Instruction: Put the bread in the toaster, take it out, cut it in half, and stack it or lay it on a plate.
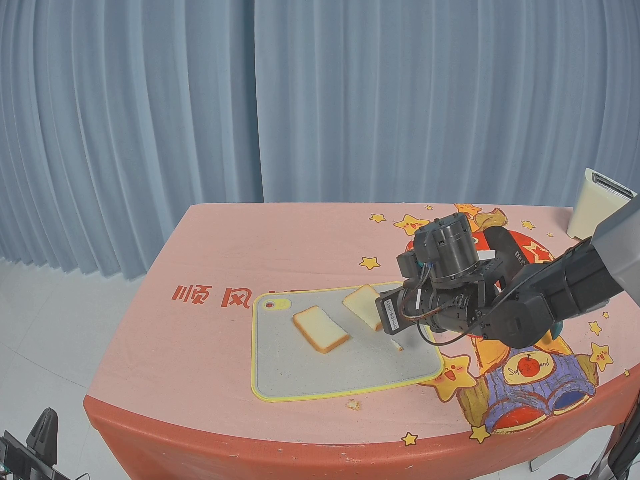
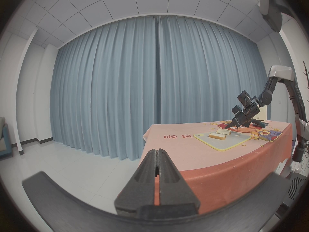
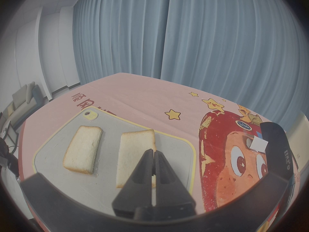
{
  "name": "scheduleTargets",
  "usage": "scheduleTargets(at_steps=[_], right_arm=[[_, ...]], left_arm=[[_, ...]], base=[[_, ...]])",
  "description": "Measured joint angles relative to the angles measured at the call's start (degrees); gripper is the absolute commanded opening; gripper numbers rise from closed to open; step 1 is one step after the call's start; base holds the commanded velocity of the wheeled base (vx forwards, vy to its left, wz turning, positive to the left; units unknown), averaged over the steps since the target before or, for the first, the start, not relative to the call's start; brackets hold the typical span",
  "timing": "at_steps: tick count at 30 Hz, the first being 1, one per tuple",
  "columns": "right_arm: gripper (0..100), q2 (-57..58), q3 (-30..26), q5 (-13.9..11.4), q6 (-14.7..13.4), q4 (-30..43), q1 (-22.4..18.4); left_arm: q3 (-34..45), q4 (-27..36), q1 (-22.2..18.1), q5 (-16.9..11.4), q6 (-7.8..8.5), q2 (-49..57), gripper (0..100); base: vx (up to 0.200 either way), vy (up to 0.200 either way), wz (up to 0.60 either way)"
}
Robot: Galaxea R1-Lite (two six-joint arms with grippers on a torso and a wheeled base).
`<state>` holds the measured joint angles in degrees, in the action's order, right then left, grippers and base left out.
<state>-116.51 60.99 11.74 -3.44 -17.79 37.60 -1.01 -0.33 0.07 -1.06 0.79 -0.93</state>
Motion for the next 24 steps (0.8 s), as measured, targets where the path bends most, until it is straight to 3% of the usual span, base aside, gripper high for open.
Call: scheduleTargets(at_steps=[5,6,24], right_arm=[[0,0.6,0.5,1.6,-1.8,0.0,0.1],[100,0.6,0.5,2.2,-1.9,0.0,0.1],[100,0.9,-0.2,3.6,-2.4,1.1,-0.7]], left_arm=[[0.0,0.0,0.0,0.0,-0.01,0.0,0],[0.0,0.0,0.0,0.0,-0.01,0.0,0],[0.0,0.0,0.0,0.0,0.0,0.0,0]], base=[[0.0,0.0,0.0],[0.0,0.0,0.0],[0.0,0.0,0.0]])
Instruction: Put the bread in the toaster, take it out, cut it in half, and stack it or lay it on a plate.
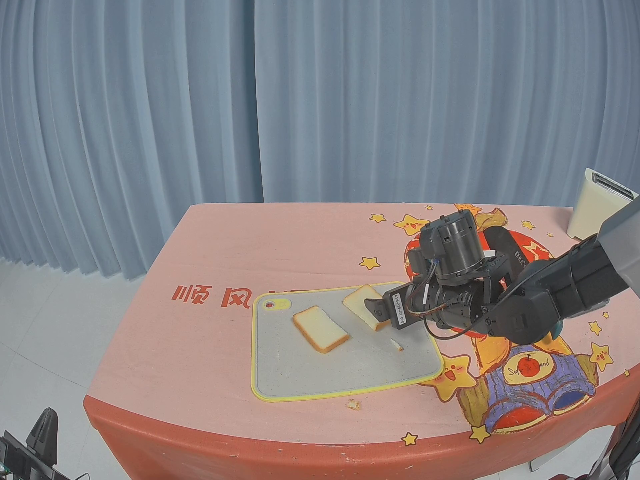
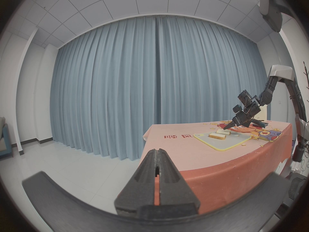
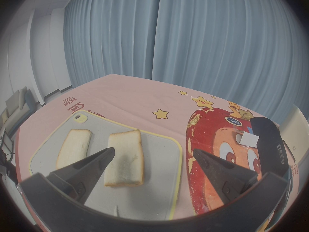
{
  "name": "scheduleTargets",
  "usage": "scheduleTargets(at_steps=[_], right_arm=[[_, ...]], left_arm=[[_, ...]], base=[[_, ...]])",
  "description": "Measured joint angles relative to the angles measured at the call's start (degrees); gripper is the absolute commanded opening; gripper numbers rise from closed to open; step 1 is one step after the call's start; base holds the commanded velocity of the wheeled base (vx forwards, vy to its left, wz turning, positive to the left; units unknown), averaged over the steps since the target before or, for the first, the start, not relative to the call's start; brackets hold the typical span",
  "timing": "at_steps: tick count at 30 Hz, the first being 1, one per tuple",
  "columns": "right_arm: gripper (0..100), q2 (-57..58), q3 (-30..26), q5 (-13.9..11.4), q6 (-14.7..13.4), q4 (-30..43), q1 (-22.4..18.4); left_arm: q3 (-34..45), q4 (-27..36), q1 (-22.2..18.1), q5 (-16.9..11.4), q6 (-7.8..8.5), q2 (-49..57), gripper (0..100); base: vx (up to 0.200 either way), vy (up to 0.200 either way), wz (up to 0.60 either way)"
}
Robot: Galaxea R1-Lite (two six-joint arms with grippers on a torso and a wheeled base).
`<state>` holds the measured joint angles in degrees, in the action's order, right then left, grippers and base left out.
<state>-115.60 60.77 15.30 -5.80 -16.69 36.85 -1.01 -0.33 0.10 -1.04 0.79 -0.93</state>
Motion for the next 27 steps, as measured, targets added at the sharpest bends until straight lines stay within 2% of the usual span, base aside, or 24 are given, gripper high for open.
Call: scheduleTargets(at_steps=[4,14,27], right_arm=[[100,0.2,-0.4,1.1,0.1,0.0,-0.5],[100,0.4,-2.2,1.3,0.1,-0.1,-1.6],[100,0.4,-1.3,1.3,0.1,-0.8,-2.2]], left_arm=[[0.0,0.0,0.0,0.0,0.0,0.0,0],[0.0,0.0,0.0,0.0,0.0,0.0,0],[0.0,0.0,0.0,0.0,-0.01,0.0,0]], base=[[0.0,0.0,0.0],[0.0,0.0,0.0],[0.0,0.0,0.0]])
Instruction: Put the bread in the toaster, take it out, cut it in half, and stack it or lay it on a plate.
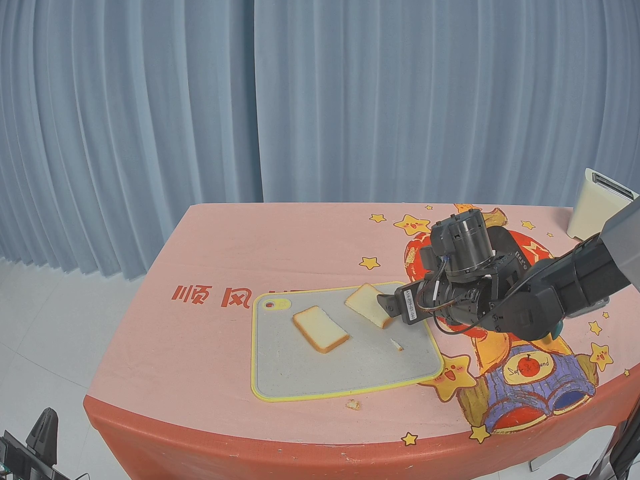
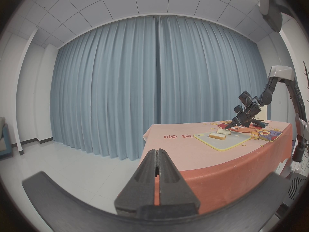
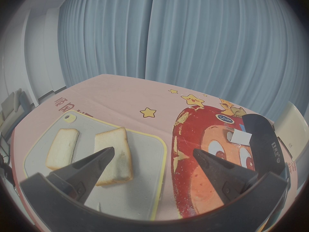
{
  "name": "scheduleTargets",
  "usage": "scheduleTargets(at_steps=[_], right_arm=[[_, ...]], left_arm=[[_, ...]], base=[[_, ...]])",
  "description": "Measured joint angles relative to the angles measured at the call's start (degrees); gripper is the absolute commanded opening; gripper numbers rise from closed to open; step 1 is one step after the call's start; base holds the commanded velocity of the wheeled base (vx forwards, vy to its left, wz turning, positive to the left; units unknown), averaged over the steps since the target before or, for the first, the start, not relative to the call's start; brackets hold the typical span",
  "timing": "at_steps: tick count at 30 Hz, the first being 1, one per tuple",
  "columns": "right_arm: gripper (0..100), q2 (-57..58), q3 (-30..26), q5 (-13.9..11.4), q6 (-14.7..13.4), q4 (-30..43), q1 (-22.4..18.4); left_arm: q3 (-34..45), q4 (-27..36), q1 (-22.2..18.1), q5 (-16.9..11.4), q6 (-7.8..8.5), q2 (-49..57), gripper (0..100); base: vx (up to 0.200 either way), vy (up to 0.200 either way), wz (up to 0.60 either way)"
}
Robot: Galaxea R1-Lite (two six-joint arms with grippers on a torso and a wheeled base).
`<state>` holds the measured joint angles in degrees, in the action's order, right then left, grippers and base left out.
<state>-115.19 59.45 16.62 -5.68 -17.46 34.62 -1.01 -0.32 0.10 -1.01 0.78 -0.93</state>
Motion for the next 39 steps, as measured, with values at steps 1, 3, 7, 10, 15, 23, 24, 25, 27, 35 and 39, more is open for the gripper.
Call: scheduleTargets(at_steps=[1,3,7,10,15,23,24,25,27,35,39], right_arm=[[100,0.0,0.1,0.0,0.0,0.1,0.0],[100,0.0,0.2,0.1,0.0,0.2,-0.2],[100,-0.1,0.3,0.1,0.0,0.2,-0.5],[100,-0.3,0.3,0.1,0.0,0.4,-0.9],[100,-0.5,-0.1,0.1,0.0,0.5,-1.1],[100,-0.7,-0.2,0.1,0.1,0.5,-0.4],[100,-0.7,-0.2,0.1,0.1,0.5,-0.4],[100,-0.7,-0.1,0.1,0.2,0.5,-0.4],[100,-0.7,-0.1,0.1,0.2,0.5,-0.4],[100,-1.7,0.2,0.1,0.2,0.0,-0.7],[100,-2.3,0.1,0.2,0.2,-0.3,-0.3]], left_arm=[[0.0,0.0,0.0,0.0,0.0,0.0,0],[0.0,0.0,0.0,0.0,0.01,0.0,0],[0.0,0.0,0.0,0.0,0.0,0.0,0],[0.0,0.0,0.0,0.0,0.0,0.0,0],[0.0,0.0,0.0,0.0,0.0,0.0,0],[0.0,0.0,0.0,0.0,0.0,0.0,0],[0.0,0.0,0.0,0.0,0.0,0.0,0],[0.0,0.0,0.0,0.0,0.0,0.0,0],[0.0,0.0,0.0,0.0,0.0,0.0,0],[0.0,0.0,0.0,0.0,0.0,0.0,0],[0.0,0.0,0.0,0.0,0.01,0.0,0]], base=[[0.0,0.0,0.0],[0.0,0.0,0.0],[0.0,0.0,0.0],[0.0,0.0,0.0],[0.0,0.0,0.0],[0.0,0.0,0.0],[0.0,0.0,0.0],[0.0,0.0,0.0],[0.0,0.0,0.0],[0.0,0.0,0.0],[0.0,0.0,0.0]])
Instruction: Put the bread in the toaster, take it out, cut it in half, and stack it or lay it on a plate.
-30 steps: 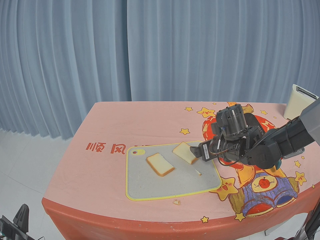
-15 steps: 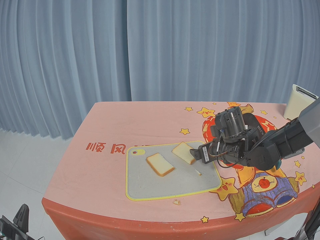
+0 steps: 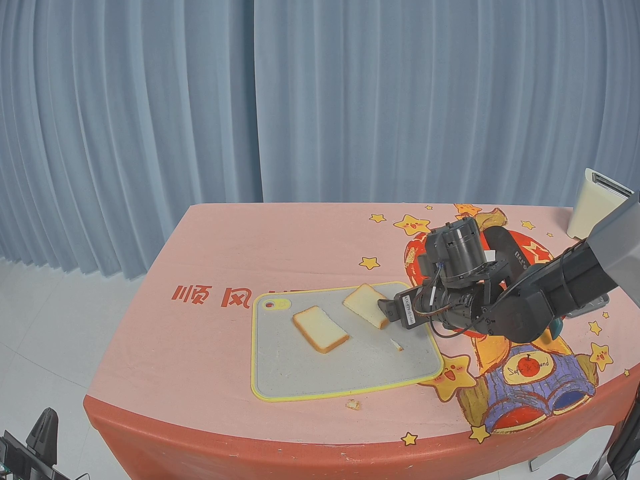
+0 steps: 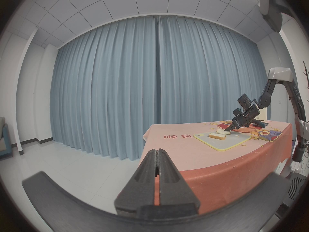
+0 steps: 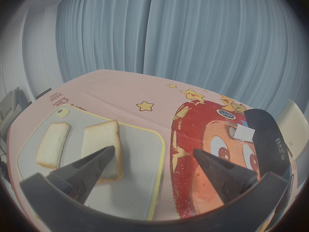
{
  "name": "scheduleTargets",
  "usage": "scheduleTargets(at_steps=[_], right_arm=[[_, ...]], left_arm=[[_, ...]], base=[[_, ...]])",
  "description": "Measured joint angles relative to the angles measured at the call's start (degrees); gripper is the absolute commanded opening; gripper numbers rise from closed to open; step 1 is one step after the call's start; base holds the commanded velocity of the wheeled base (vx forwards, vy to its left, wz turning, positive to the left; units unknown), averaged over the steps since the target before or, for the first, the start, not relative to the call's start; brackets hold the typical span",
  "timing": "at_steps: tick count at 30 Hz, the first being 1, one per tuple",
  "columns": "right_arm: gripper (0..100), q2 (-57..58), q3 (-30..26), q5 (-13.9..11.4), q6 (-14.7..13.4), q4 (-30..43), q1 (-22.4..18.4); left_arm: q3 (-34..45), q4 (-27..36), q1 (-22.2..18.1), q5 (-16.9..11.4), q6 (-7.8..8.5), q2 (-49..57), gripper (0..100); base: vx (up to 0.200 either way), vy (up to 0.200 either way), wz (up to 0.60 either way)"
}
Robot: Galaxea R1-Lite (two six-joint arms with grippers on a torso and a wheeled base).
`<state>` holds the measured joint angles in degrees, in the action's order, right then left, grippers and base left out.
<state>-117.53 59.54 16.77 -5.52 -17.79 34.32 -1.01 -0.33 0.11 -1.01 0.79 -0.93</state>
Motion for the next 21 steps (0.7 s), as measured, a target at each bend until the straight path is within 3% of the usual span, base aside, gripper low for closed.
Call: scheduleTargets(at_steps=[2,3,21], right_arm=[[100,-0.2,0.2,0.0,0.0,0.0,0.2],[0,-0.2,0.3,0.3,0.0,0.0,0.3],[0,-0.4,0.2,0.8,-0.2,0.2,1.6]], left_arm=[[0.0,0.0,0.0,0.0,0.0,0.0,0],[0.0,0.0,0.0,0.0,-0.01,0.0,0],[0.0,0.0,0.0,0.0,0.0,0.0,0]], base=[[0.0,0.0,0.0],[0.0,0.0,0.0],[0.0,0.0,0.0]])
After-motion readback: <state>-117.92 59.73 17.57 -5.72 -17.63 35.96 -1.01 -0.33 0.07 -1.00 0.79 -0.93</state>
